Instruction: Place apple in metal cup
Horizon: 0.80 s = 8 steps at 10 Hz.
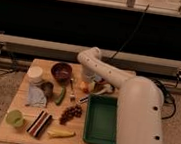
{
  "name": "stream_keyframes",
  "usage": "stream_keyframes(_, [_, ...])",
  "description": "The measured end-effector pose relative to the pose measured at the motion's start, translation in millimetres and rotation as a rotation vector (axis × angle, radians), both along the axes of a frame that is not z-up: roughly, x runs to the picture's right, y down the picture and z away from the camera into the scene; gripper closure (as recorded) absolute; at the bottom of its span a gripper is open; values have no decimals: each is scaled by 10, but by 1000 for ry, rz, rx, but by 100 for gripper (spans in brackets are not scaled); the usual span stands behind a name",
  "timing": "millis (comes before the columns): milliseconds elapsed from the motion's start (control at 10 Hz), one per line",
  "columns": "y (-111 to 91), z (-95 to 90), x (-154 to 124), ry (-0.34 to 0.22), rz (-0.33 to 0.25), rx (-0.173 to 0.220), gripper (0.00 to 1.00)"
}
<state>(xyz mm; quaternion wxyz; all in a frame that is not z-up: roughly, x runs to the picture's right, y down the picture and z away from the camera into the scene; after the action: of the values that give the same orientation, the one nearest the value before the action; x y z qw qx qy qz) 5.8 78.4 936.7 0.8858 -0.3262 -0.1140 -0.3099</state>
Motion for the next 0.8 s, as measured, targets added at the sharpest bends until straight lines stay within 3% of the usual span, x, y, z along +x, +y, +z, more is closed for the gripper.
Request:
stream_keyframes(300, [117, -208, -49, -44, 20, -54, 99])
stream_keyframes(500, [183, -416, -136, -76, 12, -75, 100])
stream_keyframes(800, [95, -870, -404, -141, -13, -88, 100])
